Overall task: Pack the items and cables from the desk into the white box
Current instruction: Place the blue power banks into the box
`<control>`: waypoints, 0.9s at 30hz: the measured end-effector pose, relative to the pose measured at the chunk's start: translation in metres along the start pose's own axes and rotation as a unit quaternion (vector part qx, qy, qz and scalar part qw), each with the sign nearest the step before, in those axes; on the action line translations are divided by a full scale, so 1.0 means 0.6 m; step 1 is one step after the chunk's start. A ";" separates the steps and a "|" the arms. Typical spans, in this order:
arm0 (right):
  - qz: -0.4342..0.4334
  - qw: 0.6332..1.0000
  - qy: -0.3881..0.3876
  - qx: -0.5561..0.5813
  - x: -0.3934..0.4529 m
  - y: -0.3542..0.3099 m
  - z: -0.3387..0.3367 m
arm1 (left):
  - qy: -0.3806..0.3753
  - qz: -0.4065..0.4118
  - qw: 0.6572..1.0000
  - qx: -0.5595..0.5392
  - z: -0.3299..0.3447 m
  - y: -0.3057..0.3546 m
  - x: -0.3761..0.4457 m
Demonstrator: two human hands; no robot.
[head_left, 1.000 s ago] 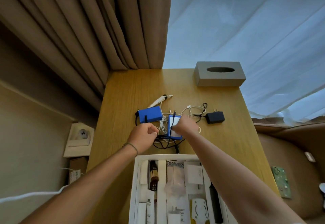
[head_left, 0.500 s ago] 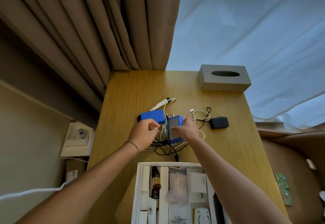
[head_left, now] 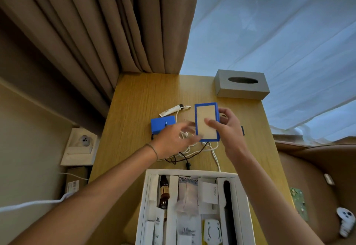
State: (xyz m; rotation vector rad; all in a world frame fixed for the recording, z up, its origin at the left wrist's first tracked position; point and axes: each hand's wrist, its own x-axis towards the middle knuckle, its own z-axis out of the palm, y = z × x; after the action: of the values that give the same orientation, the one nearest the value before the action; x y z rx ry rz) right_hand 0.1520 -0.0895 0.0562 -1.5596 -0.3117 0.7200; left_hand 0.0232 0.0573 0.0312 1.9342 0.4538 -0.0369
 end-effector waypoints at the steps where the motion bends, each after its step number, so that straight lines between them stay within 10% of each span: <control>1: -0.005 1.000 0.007 0.013 -0.006 -0.009 -0.005 | -0.026 0.008 0.999 0.024 0.011 0.000 -0.002; 15: 0.012 0.993 -0.031 0.114 -0.108 -0.019 -0.114 | -0.074 0.042 0.985 -0.149 -0.050 0.058 -0.042; 27: 0.059 0.910 -0.316 -0.263 -0.204 0.064 -0.110 | -0.166 0.039 0.973 0.155 -0.016 0.106 -0.122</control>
State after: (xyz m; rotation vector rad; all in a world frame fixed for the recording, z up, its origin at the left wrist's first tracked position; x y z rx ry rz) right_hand 0.0903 -0.2198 0.0491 -1.8200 -0.9611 1.3145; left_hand -0.0254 0.0229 0.1086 2.1957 0.1517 -0.3956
